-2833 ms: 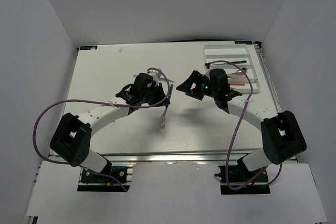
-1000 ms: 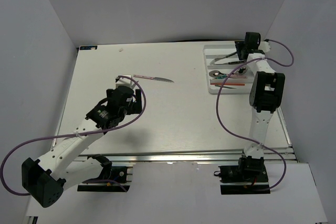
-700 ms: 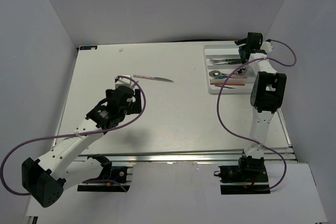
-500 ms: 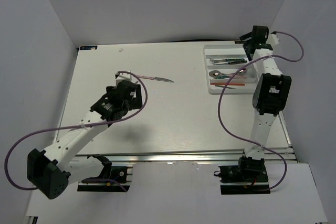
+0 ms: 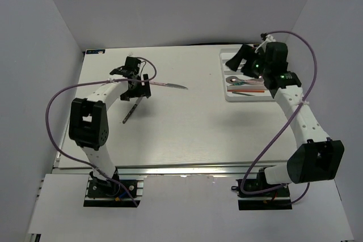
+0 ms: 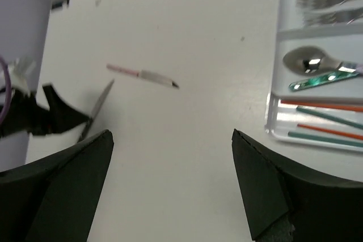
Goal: Sort the eating utensils into containers
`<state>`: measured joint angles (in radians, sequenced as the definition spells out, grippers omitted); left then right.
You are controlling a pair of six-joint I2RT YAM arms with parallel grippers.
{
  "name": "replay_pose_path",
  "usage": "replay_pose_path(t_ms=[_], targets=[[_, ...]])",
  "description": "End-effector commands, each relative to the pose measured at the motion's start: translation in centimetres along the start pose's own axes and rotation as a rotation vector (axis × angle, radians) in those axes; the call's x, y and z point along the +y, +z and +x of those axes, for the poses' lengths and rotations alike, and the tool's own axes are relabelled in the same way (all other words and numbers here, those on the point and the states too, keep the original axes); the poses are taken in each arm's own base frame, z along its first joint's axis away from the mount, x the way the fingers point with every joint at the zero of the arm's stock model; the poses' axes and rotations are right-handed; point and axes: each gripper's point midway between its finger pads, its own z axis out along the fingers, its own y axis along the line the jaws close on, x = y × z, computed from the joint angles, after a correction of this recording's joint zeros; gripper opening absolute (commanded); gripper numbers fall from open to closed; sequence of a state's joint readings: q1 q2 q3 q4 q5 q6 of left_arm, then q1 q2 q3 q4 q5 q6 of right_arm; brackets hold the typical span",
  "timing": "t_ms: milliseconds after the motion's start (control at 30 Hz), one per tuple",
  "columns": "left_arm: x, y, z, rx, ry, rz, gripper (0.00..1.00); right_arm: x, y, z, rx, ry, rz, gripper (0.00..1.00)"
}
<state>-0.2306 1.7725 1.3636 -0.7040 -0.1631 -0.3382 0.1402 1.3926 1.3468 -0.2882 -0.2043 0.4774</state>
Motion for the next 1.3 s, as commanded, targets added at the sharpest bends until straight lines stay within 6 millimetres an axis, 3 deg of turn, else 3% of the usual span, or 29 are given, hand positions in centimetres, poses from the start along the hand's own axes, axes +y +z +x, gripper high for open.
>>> replay_pose_path(t_ms=[0,133,267,433,633,700,733,767,900,933,1000,1067,1133,1167,1267], targets=[[-0.8,0.2,0.4,0.068,0.019,0.065,0.98,2.4,0.0,6.4,0.193,-0.110,-0.166,0.89],[0.9,1.3,2.5,0.129,-0.008,0.045,0.96,3.9,-1.6,8.7,0.251,-0.178,-0.193,0.89],[3.9,2.5,4.5,0.168,-0.037,-0.019,0.94,5.0,-3.3,9.4,0.238,-0.204,-0.224,0.89],[4.2,4.6,7.2,0.232,-0.036,-0.010,0.89,6.4,-4.5,9.2,0.205,-0.210,-0.263,0.89],[4.9,5.3,10.5,0.294,-0.081,-0.083,0.62,7.9,-6.4,8.4,0.153,-0.195,-0.301,0.89],[5.1,4.9,12.6,0.314,-0.058,-0.114,0.53,8.9,-7.6,8.1,0.125,-0.202,-0.358,0.89],[5.2,4.8,13.4,0.319,-0.065,-0.138,0.42,9.3,-8.0,8.1,0.120,-0.207,-0.384,0.89],[5.0,4.5,15.1,0.344,-0.044,-0.140,0.38,10.0,-8.6,7.7,0.095,-0.217,-0.419,0.89],[4.0,3.8,17.8,0.359,-0.017,-0.129,0.24,12.7,-10.5,7.9,0.083,-0.194,-0.591,0.89],[3.3,3.5,18.1,0.354,-0.010,-0.120,0.21,12.6,-10.4,8.8,0.101,-0.176,-0.613,0.89],[2.2,2.8,18.1,0.330,-0.025,-0.083,0.01,14.0,-11.1,8.7,0.085,-0.155,-0.711,0.89],[1.1,2.2,17.9,0.302,-0.033,-0.050,0.00,13.4,-10.2,10.3,0.112,-0.109,-0.734,0.89],[-0.5,1.1,15.9,0.222,-0.065,0.017,0.00,13.7,-9.6,10.8,0.110,-0.091,-0.784,0.89],[-1.5,0.4,15.3,0.190,-0.063,0.051,0.00,12.8,-8.2,12.1,0.149,-0.069,-0.762,0.89],[-5.4,-2.4,12.3,0.044,-0.096,0.258,0.00,11.0,-4.8,13.8,0.198,-0.034,-0.677,0.89]])
